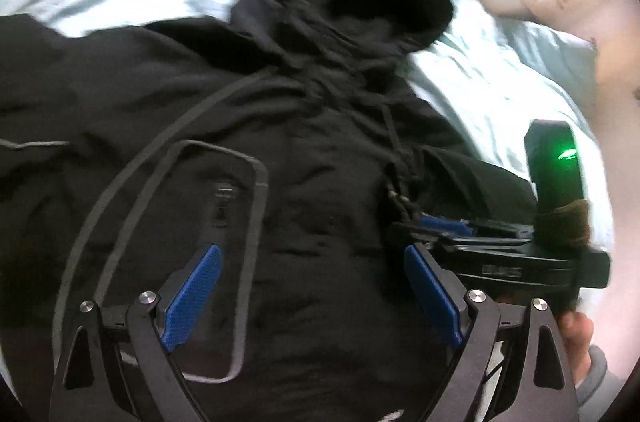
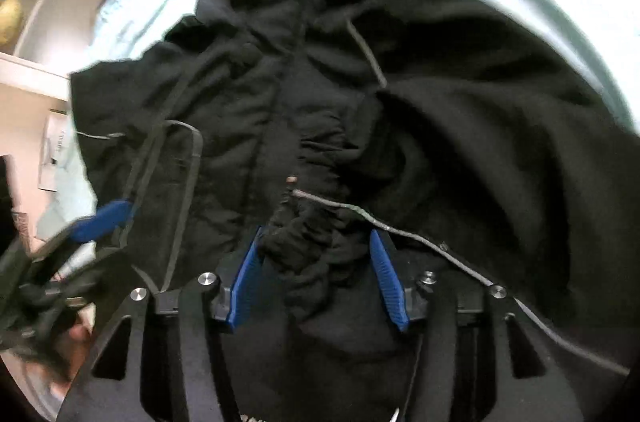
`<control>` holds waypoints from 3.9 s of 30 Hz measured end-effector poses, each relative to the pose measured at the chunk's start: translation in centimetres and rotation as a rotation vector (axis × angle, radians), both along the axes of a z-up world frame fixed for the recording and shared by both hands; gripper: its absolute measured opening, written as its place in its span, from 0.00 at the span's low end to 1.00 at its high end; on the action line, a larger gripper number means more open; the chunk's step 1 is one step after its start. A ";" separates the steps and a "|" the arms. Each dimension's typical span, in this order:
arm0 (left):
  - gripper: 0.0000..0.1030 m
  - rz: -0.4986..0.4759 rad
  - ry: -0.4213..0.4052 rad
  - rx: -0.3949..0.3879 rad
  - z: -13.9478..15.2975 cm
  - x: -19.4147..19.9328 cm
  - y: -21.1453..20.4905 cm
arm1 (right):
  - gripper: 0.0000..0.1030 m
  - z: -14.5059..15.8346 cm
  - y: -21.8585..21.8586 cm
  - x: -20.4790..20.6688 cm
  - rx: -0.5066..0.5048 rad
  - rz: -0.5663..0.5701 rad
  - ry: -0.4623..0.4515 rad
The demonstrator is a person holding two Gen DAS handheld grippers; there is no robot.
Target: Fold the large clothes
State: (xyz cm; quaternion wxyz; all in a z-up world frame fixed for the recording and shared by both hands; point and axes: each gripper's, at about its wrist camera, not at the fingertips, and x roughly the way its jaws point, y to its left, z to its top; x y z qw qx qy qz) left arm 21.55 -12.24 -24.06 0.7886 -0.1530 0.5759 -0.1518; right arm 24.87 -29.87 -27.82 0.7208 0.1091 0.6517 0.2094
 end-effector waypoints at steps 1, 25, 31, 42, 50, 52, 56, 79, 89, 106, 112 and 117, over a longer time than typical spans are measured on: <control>0.90 -0.029 0.004 -0.029 -0.2 0.3 -0.7 | 0.56 1.4 -0.9 -0.7 0.012 -0.008 -0.024; 0.17 -0.027 -0.188 0.001 5.1 4.6 0.0 | 0.59 8.4 -11.6 -6.1 -0.173 -0.177 -0.184; 0.17 0.161 -0.064 0.248 2.2 4.3 10.6 | 0.60 5.1 -7.2 -3.7 -0.215 -0.124 -0.165; 0.40 0.357 -0.025 0.113 -0.7 -1.4 17.5 | 0.70 -1.8 -2.6 -2.2 -0.508 -0.036 -0.095; 0.57 0.116 -0.011 0.104 -1.8 -2.2 9.9 | 0.69 0.2 -1.0 -8.1 -0.406 -0.060 -0.033; 0.56 0.112 0.096 0.173 -6.1 -0.8 8.5 | 0.70 -2.7 -0.7 -8.3 -0.446 -0.056 0.023; 0.55 0.104 0.057 0.161 -3.9 -1.5 7.8 | 0.65 -0.6 -0.3 -8.2 -0.463 -0.061 0.032; 0.55 0.540 -0.109 -0.057 5.4 -3.2 50.4 | 0.65 16.7 16.4 -13.8 -0.293 -0.169 -0.181; 0.55 0.687 0.031 -0.118 -4.8 4.1 55.7 | 0.65 13.8 18.6 -10.3 -0.359 -0.142 -0.114; 0.14 0.780 -0.175 0.003 2.9 -3.5 54.7 | 0.61 7.9 24.7 -4.3 -0.351 -0.117 -0.194; 0.14 0.613 -0.217 0.076 2.6 -4.8 51.9 | 0.54 -0.1 28.6 -1.8 -0.424 -0.052 -0.099; 0.14 0.408 -0.351 0.084 6.9 -3.5 46.1 | 0.54 -1.4 28.4 -1.0 -0.403 -0.035 -0.042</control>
